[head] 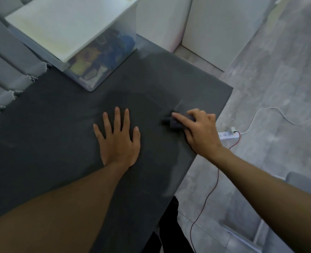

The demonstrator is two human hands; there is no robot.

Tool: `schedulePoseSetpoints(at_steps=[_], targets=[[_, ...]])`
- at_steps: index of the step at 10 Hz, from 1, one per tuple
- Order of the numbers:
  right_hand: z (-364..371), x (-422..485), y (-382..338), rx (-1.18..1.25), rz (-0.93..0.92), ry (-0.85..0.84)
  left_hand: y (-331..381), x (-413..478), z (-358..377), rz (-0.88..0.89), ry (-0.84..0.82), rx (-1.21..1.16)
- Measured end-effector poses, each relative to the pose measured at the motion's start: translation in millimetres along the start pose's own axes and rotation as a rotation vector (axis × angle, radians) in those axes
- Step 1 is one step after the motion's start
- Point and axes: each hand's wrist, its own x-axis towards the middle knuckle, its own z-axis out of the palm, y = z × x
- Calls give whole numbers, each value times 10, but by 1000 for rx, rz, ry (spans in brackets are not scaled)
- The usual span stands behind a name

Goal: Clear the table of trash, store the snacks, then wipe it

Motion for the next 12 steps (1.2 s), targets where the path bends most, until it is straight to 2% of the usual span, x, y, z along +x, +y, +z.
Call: schedulePoseSetpoints(at_steps=[1, 2, 3, 4, 5, 6, 8, 9, 10, 11, 12], targets=[[82, 358, 64, 80, 498, 73, -7, 9, 2, 7, 1, 12], [134, 479, -228, 139, 536, 30, -12, 15, -1, 10, -9, 18], [188, 404, -420, 168, 98, -24, 1, 17, -4, 1, -22, 49], [198, 592, -157, 135, -222, -69, 4, 25, -15, -2, -46, 54], [173, 937, 211, 68, -112, -59, -2, 22, -16, 9, -45, 53], [135, 1197, 476, 43, 251, -41, 0, 30, -19, 6, -46, 48], [114, 1156, 390, -78, 309, -117, 1, 28, -28, 11, -58, 52], [-2, 1150, 343, -92, 307, -240, -19, 36, -53, 11, -71, 27], [-143, 1108, 284, -113, 308, -377, -28, 45, -139, 14, -146, -10], [-373, 1025, 130, -85, 357, -431, -66, 102, -261, 43, -277, -85], [-612, 957, -45, -59, 328, -423, -200, 122, -496, 120, -363, -162]])
